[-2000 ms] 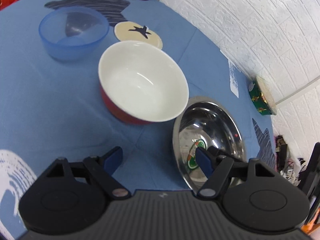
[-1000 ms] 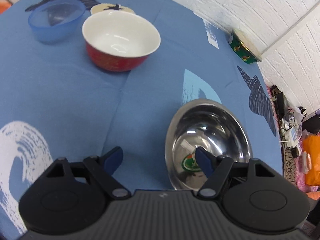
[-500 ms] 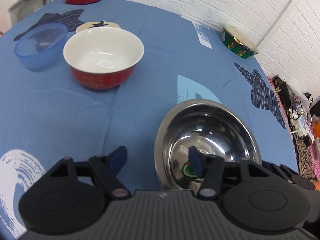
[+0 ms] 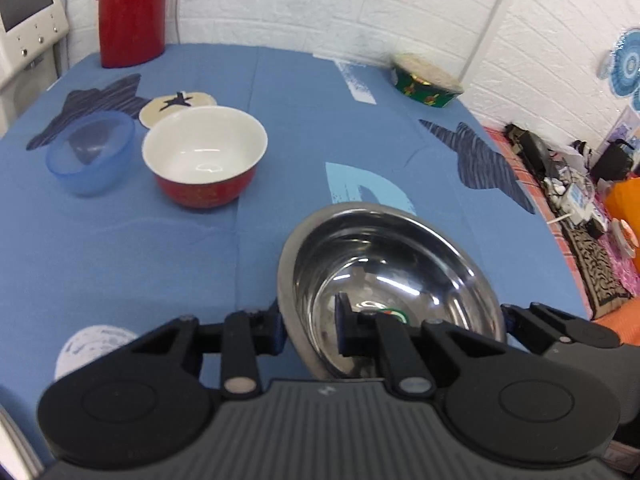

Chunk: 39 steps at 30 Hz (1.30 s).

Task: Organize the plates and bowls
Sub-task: 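Carry the steel bowl with the right tool onto the plate stack, then release the steel bowl and reach the right tool to the red bowl's rim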

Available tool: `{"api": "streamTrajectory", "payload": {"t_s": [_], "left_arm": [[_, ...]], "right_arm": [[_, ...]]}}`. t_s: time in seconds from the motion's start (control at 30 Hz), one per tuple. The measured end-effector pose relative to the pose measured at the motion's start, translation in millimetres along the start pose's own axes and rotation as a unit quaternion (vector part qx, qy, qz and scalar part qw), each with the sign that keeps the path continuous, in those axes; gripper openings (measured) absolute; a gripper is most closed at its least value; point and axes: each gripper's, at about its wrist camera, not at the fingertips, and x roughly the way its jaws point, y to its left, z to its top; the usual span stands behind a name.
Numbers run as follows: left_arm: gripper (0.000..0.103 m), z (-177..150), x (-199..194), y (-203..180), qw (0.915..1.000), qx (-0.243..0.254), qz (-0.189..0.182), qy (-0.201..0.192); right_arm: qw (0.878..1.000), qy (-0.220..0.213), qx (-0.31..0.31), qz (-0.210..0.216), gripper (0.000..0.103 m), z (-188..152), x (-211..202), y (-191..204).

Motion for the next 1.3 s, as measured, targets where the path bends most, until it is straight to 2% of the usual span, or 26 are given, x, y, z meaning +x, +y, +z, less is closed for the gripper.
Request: {"api": "streamTrajectory", "payload": {"t_s": [0.1, 0.23, 0.33, 0.5, 0.73, 0.83, 1.0, 1.03, 1.07, 1.1, 1.13, 1.3], "left_arm": [[0.008, -16, -29, 6, 0.9998, 0.017, -0.002, -0.01], [0.009, -50, -67, 25, 0.9993, 0.032, -0.015, -0.015], [0.009, -81, -84, 47, 0.9995, 0.021, -0.024, -0.006], [0.009, -119, -88, 70, 0.9994, 0.006, -0.032, 0.009], [0.007, -151, -77, 76, 0.9979, -0.001, -0.062, 0.021], [0.008, -158, -77, 71, 0.9979, 0.017, -0.063, 0.003], [0.01, -157, -75, 69, 0.9973, 0.018, -0.071, 0.004], [0.017, -156, -76, 72, 0.9969, 0.009, -0.078, 0.005], [0.036, -155, -78, 74, 0.9967, 0.001, -0.081, 0.001], [0.048, -153, -82, 77, 0.9968, -0.007, -0.079, -0.011], [0.053, -151, -87, 79, 0.9965, -0.01, -0.079, -0.023], [0.053, -139, -108, 81, 0.9957, -0.011, -0.073, -0.055]], "right_arm": [[1.0, -0.014, 0.013, 0.015, 0.057, -16, -22, 16], [0.999, -0.025, -0.006, 0.022, 0.058, -45, -49, 49], [0.999, -0.024, -0.023, 0.023, 0.058, -70, -57, 75], [1.0, -0.019, -0.016, 0.019, 0.059, -102, -60, 94], [0.998, -0.041, -0.021, -0.045, 0.059, -136, -72, 108], [0.998, -0.046, 0.011, -0.03, 0.06, -146, -68, 101], [0.998, -0.045, 0.018, -0.036, 0.059, -148, -70, 105], [0.998, -0.045, 0.028, -0.036, 0.059, -148, -73, 103], [0.997, -0.05, 0.041, -0.037, 0.059, -149, -76, 99], [0.996, -0.056, 0.053, -0.037, 0.059, -149, -81, 96], [0.995, -0.065, 0.065, -0.039, 0.059, -151, -86, 93], [0.986, -0.107, 0.118, -0.051, 0.06, -154, -111, 74]]}}
